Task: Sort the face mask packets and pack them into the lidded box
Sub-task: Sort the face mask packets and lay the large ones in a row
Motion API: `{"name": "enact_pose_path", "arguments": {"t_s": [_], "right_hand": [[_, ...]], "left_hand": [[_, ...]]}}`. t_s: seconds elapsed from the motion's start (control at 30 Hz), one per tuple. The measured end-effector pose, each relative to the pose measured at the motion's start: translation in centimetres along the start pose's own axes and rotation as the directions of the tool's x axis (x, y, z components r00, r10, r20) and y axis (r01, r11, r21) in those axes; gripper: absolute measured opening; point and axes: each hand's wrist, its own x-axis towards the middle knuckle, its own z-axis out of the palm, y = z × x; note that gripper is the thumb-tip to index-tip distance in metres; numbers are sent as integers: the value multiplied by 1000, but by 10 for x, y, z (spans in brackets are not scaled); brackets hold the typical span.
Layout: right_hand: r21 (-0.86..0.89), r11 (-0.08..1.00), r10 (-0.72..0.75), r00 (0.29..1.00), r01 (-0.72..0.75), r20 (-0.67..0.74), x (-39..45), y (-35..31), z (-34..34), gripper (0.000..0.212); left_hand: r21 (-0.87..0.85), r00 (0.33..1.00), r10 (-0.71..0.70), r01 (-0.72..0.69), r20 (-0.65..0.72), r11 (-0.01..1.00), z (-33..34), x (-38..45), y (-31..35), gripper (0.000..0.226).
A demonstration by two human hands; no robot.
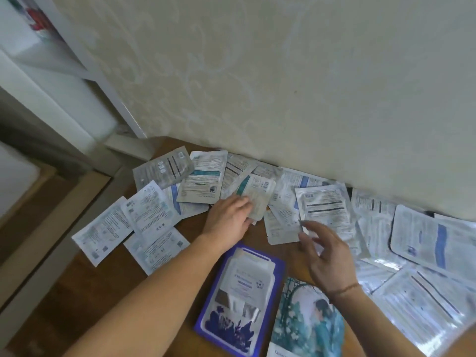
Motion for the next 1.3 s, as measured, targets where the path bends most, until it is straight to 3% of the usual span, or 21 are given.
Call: {"name": "enact_pose_path", "arguments": {"t_s": [0.13,0.17,0.23,0.3,0.37,0.47,0.53,0.6,0.63,0.67,0.7,0.73,0.77,0.8,0.9,1.0,1.07,1.1,1.17,1.23,1.3], "right_hand": [[140,961,215,963,-238,162,12,-14,28,10],[274,885,331,922,-377,200,17,-21,33,8],[532,605,500,803,-593,325,27,-34,39,19],[633,349,532,702,-691,473,34,-43,39,33],[640,213,513,642,-739,570,33,-42,41,39],[649,185,524,633,-738,571,27,-39,43,34],[692,211,512,681,-690,524,18,-41,38,32],[732,359,442,797,-579,413,2,-45,24,32],[710,533,369,881,-461,295,-9,-48,15,31],[595,756,230,962,-274,150,-21,-52,6,29],[389,919,46,998,-59,43,-36,-54,-1,32],[157,978,-139,990,137,3,-52,-51,-3,41],[-62,956,-286,958,287,21,-65,-48,-1,47],[-245,888,-383,921,389,75,-76,-45,1,49],[-409,781,-431,881,472,194,-99,-50,8,48],[-245,905,-347,936,349,51,-122,-59,-10,50],[17,998,-58,983,62,-175,-135,-66,-32,48],[162,982,134,962,-97,-239,-138,-65,-42,44],[464,803,468,877,-373,-104,-141,-53,-52,40],[617,606,573,814,-501,98,-144,-38,-56,27],[615,576,603,788,-538,125,-150,-31,-58,23]], "left_hand": [[-83,978,86,-103,-190,991,3,2,-5,11],[-119,969,83,-113,-234,987,2,0,-5,12],[-182,930,110,-183,-350,966,-4,-10,0,13],[-207,884,188,-298,-428,932,-9,-25,10,14],[-213,859,258,-380,-442,900,-7,-38,18,13],[-220,856,289,-409,-428,886,0,-48,22,12],[-301,896,260,-376,-360,876,-4,-56,28,21],[-567,973,-1,-134,-231,813,-16,-68,44,40],[-759,975,-208,73,-83,647,-29,-75,55,52],[-908,922,-360,265,140,324,-45,-78,67,64],[-926,849,-376,370,370,-76,-57,-77,76,76],[-815,806,-266,395,529,-424,-67,-77,84,84],[-676,776,-150,417,613,-608,-75,-76,90,82],[-575,747,-72,443,661,-688,-82,-75,95,76],[-425,668,34,510,743,-748,-87,-78,106,64],[-410,599,68,621,798,-668,-81,-86,110,61],[-411,579,124,697,806,-588,-79,-88,114,59],[-395,563,159,727,811,-561,-77,-89,116,58],[-393,561,229,765,796,-509,-72,-92,124,52],[-430,585,237,764,775,-480,-69,-96,135,46],[-498,631,165,723,758,-480,-65,-96,142,35]]}}
